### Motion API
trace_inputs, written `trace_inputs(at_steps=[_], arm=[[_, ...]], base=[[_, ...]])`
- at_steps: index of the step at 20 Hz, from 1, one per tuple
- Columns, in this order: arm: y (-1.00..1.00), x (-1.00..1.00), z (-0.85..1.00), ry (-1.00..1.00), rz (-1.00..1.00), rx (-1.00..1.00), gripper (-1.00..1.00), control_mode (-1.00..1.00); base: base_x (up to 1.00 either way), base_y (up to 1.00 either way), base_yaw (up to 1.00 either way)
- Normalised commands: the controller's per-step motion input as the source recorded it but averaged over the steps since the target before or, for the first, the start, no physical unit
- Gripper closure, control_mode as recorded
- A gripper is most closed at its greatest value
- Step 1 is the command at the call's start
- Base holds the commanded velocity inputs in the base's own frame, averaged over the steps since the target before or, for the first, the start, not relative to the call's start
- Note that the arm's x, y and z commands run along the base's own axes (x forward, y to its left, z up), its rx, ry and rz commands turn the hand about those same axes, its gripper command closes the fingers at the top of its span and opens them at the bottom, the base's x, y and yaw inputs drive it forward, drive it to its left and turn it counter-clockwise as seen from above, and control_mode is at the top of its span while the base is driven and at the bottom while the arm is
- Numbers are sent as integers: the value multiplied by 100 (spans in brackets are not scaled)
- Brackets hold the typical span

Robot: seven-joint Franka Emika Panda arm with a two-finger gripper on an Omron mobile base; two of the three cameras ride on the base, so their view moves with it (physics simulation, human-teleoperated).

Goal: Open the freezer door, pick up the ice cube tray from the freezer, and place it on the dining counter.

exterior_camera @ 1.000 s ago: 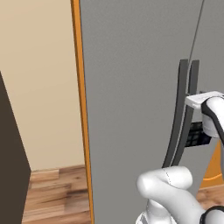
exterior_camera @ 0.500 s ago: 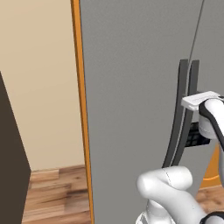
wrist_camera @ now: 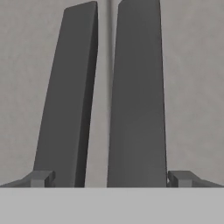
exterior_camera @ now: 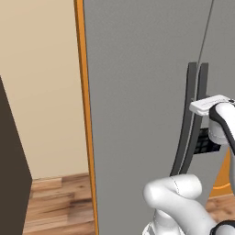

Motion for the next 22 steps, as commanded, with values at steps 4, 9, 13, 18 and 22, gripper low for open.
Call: trace_inputs(at_steps=[4,9,13,18,22], arm=[[-26,5,0,0,0,0,-100,-100],[-34,0,0,0,0,1,-100,-100],[-42,0,0,0,0,2,-100,-100],[-18,5,0,0,0,0,-100,-100],[-1,12,0,0,0,0,-100,-100]], base=[[0,0,0],[0,0,0],[0,0,0],[0,0,0],[0,0,0]])
